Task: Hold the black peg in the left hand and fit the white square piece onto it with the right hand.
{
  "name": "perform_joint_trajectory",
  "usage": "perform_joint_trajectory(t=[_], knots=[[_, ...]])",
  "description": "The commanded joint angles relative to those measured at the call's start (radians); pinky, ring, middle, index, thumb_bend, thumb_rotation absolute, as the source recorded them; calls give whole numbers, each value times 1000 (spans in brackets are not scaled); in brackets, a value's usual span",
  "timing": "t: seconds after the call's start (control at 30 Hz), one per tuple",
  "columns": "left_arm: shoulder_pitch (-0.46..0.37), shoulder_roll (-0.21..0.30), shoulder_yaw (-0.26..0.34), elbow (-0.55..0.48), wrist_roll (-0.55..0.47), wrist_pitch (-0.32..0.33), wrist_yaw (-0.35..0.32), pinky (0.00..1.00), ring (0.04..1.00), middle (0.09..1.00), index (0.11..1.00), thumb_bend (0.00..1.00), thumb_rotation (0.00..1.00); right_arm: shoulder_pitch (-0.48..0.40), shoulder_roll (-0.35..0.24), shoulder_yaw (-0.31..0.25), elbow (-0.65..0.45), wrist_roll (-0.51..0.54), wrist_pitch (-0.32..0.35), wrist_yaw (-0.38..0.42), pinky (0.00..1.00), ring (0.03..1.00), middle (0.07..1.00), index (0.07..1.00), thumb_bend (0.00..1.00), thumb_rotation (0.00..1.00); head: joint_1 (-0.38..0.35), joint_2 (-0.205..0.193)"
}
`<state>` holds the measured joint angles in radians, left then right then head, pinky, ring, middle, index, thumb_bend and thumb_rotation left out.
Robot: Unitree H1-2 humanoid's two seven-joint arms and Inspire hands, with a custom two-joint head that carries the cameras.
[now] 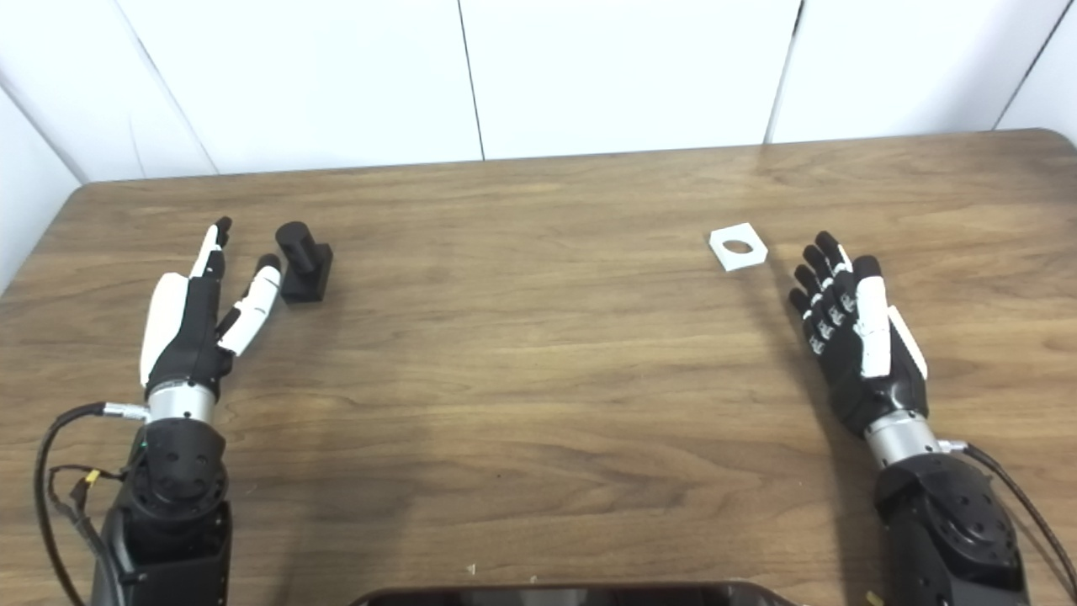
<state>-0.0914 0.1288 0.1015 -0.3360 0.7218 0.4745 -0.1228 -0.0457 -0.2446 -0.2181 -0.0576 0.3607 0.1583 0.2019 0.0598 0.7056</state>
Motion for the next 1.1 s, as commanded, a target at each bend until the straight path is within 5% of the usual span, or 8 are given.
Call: perform_joint_trajectory(t=[0.0,0.37,1.07], knots=[[-42,3,0,-14,74,-5,-6,999,1000,1000,988,499,684,-20,-1,4,-15,-7,-32,2,1000,1000,1000,1000,571,1000,1,1],[-49,9,-42,15,277,-6,-18,1000,1000,1000,928,616,585,-15,-9,6,-17,-9,-35,7,1000,1000,1000,1000,573,1000,0,0],[-88,13,-54,77,442,-5,-73,1000,1000,1000,846,716,591,-11,-10,7,-10,11,-31,22,1000,1000,1000,1000,584,1000,1,0]])
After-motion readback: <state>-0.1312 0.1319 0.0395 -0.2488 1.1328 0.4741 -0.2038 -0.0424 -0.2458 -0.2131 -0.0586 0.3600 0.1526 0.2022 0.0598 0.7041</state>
